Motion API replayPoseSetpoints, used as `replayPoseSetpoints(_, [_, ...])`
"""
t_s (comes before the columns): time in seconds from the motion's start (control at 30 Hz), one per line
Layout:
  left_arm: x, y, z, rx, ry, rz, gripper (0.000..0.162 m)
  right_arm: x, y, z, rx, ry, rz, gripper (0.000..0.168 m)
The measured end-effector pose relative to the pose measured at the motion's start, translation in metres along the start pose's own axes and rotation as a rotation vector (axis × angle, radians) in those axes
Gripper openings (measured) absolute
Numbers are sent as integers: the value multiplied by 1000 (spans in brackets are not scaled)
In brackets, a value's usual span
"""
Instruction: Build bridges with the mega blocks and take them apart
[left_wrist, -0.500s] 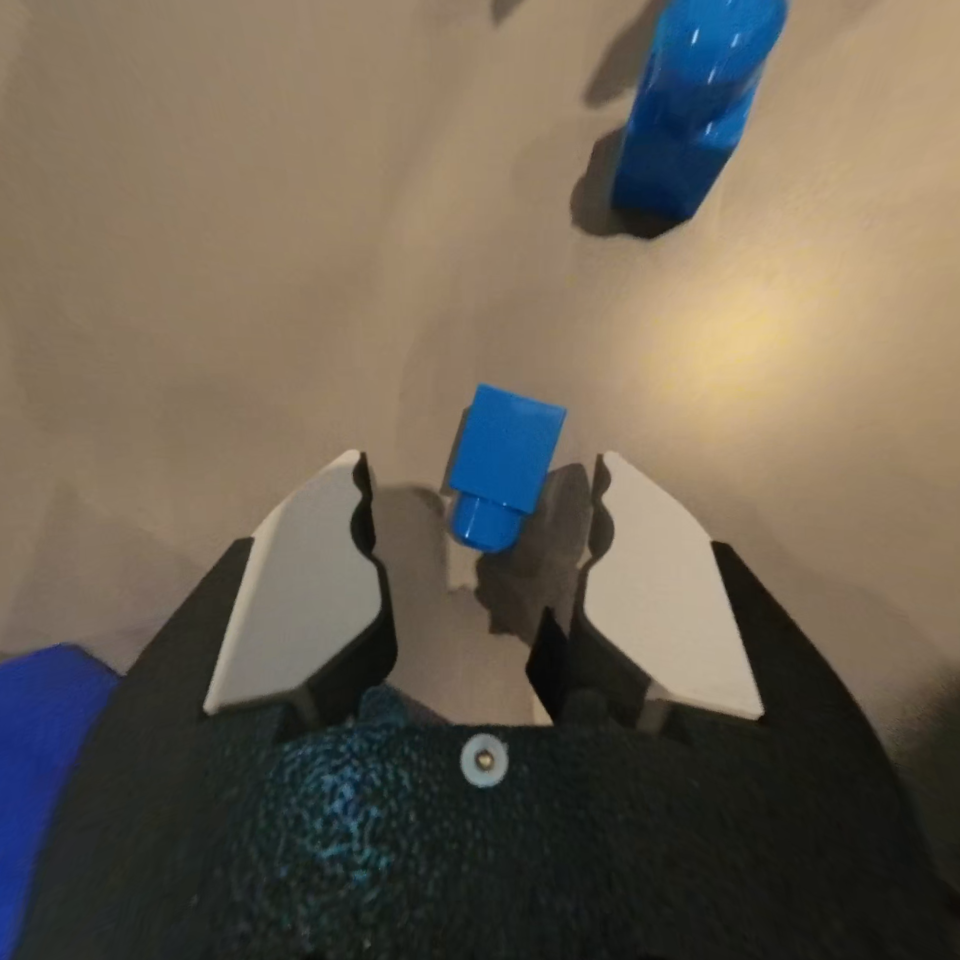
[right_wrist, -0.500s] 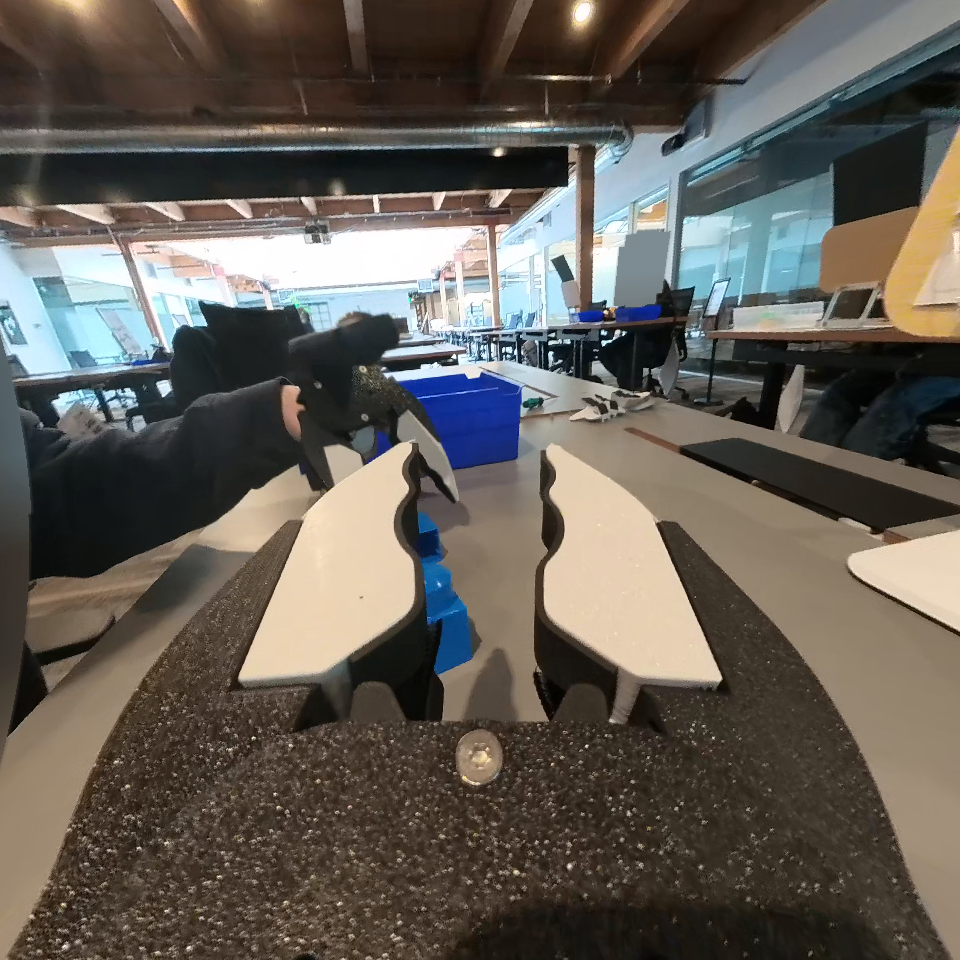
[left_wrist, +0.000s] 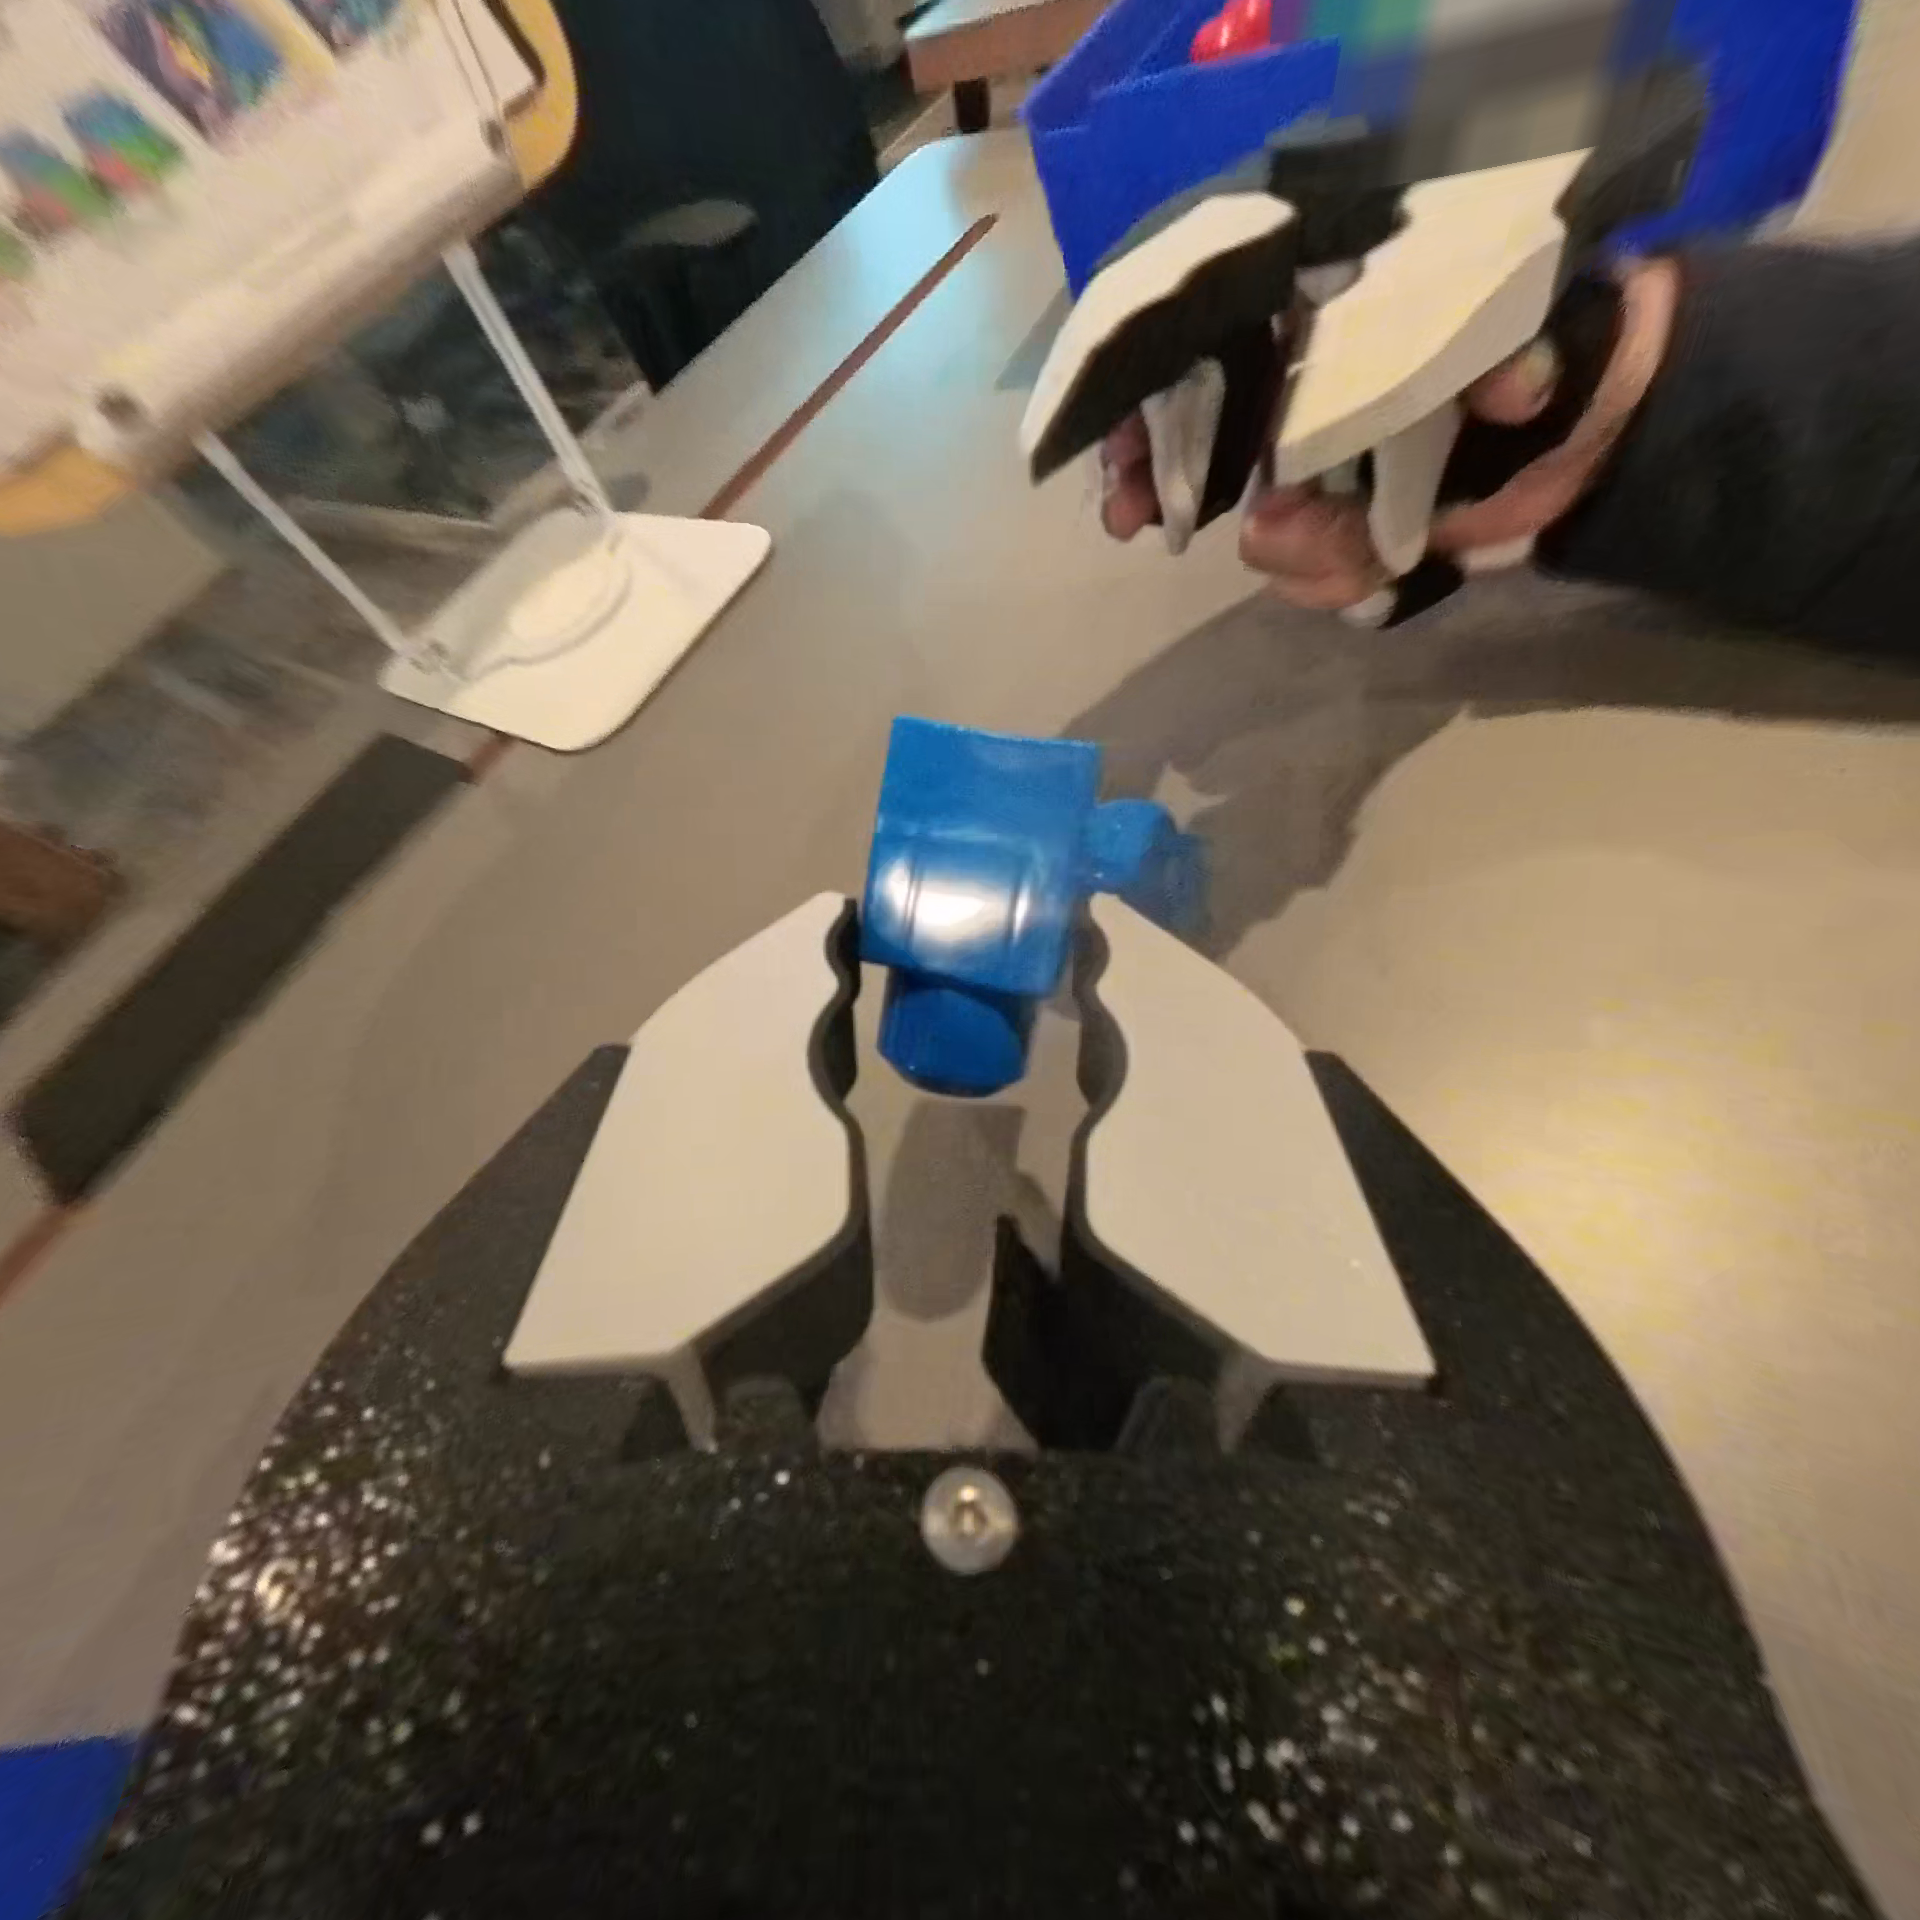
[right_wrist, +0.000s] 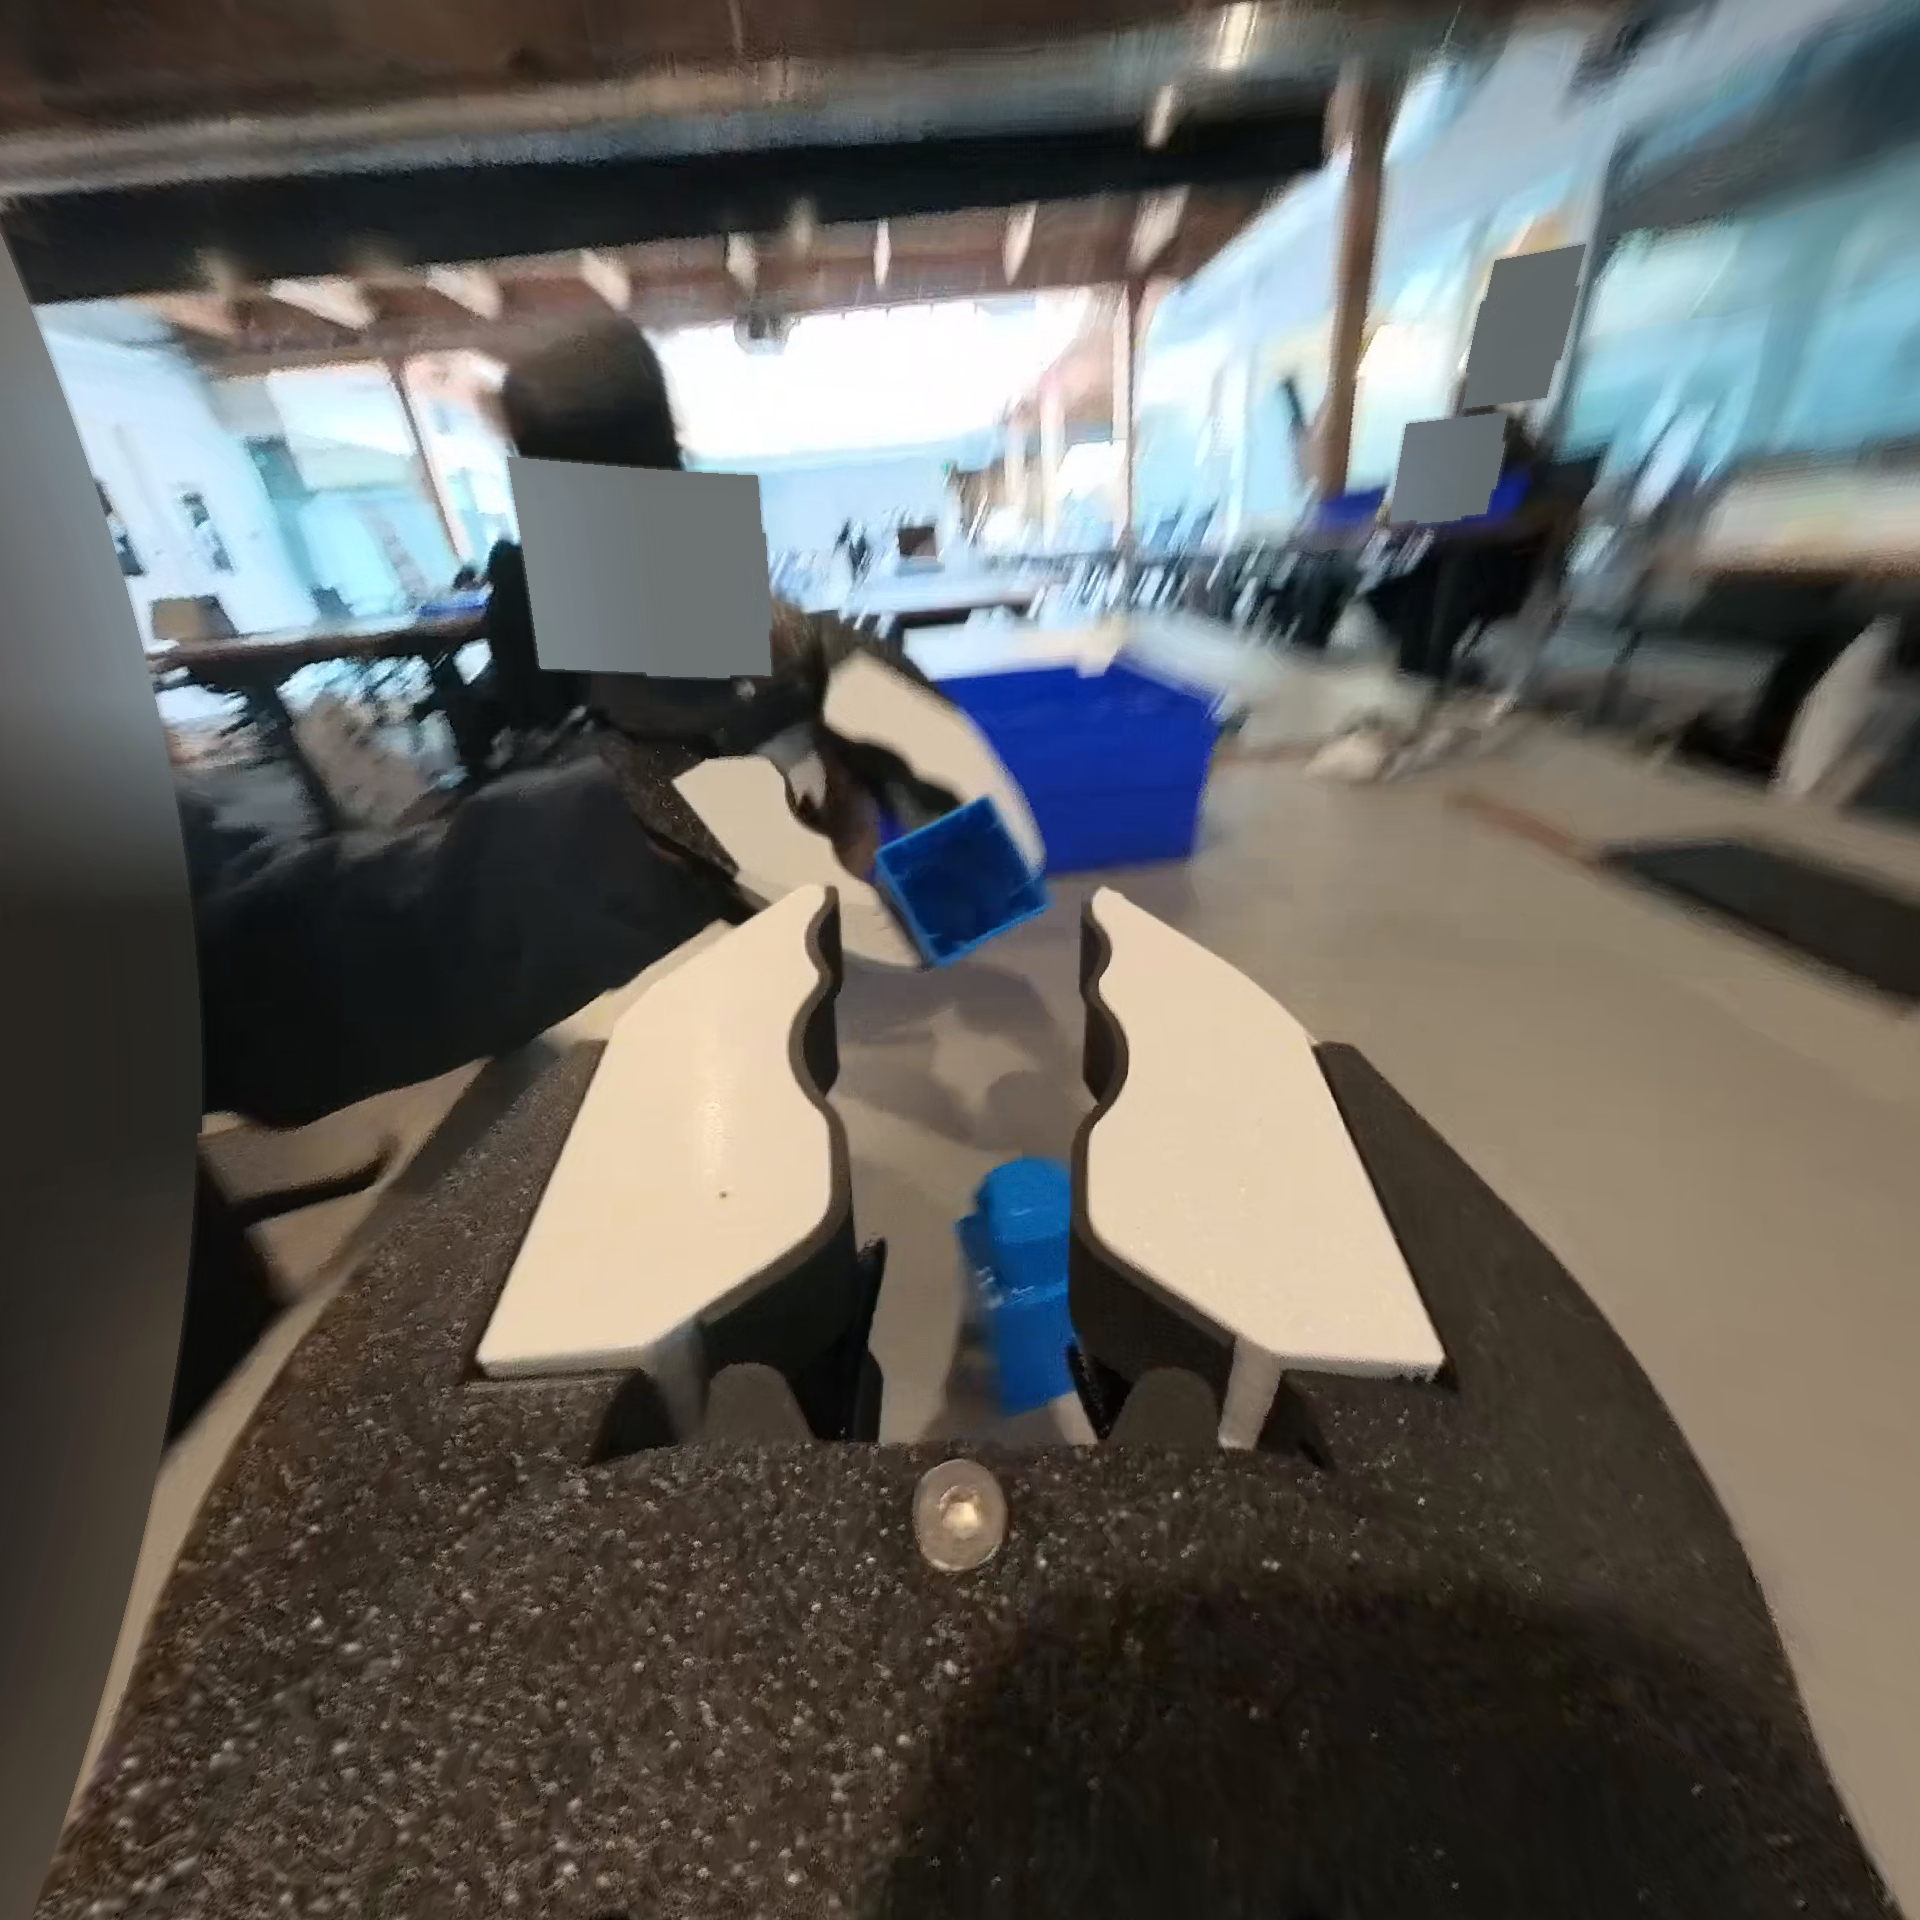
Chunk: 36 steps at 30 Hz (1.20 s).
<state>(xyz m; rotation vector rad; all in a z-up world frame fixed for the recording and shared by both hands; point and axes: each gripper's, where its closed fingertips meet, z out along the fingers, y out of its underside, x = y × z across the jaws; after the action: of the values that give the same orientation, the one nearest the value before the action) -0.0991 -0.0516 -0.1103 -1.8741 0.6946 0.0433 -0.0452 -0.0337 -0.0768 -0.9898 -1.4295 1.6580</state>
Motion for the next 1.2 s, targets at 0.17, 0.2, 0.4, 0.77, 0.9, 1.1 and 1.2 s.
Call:
replayPoseSetpoints(0.17, [2,-5,11,-136,-226,437,38,6,15,17,-86,15,279,55])
replayPoseSetpoints(0.2, [4,-8,13,-139,-250,488,38,6,16,17,-91,8,320,57])
replayPoseSetpoints(0.4, [11,-17,22,-156,-306,593,38,8,22,17,-131,22,332,40])
replayPoseSetpoints(0.77, [29,-60,0,295,153,-301,60,-7,-25,-17,125,-114,116,33])
replayPoseSetpoints(0.9, [41,-70,-5,339,305,-408,58,-24,-28,-17,143,-190,30,33])
replayPoseSetpoints(1.1, [58,-78,-4,369,450,-482,42,-36,-23,-13,121,-233,-40,34])
replayPoseSetpoints(1.2, [56,-77,-4,367,447,-470,33,-37,-22,-13,119,-238,-33,34])
